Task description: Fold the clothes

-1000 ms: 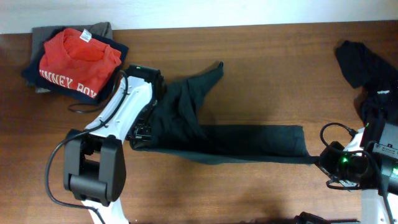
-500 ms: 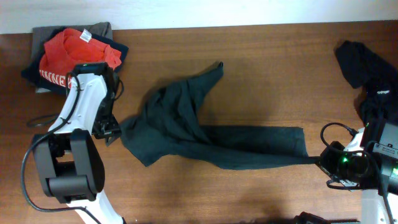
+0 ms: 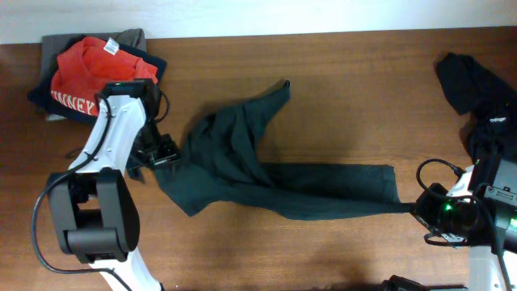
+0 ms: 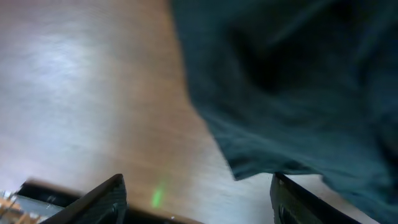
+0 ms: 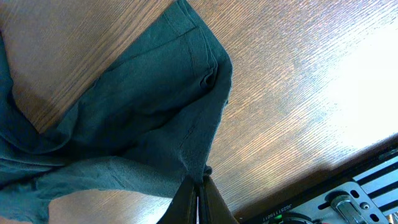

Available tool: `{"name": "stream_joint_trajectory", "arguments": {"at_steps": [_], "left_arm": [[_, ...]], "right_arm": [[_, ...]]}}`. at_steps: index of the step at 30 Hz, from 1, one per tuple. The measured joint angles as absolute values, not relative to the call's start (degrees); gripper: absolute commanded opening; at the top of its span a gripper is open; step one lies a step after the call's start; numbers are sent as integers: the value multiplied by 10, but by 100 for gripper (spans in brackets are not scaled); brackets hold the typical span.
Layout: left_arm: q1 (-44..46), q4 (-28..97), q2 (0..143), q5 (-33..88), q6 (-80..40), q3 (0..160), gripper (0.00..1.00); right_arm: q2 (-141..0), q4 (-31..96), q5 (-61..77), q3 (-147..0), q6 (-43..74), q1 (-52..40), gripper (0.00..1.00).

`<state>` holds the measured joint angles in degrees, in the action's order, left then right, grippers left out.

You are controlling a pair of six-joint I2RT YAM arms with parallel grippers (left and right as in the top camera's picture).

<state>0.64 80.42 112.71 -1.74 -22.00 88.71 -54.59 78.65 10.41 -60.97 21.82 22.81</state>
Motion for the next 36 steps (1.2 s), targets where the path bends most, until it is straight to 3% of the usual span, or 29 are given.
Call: {"name": "stream_joint_trajectory", "arguments": {"at_steps": [12, 36], "left_arm": [[-45, 697, 1127, 58, -242, 811, 75], [-128, 592, 1127, 95, -153, 782, 73]], "right_arm": [[-546, 791, 90, -610, 218, 228, 4], [-551, 771, 80, -610, 218, 228, 4]]}}
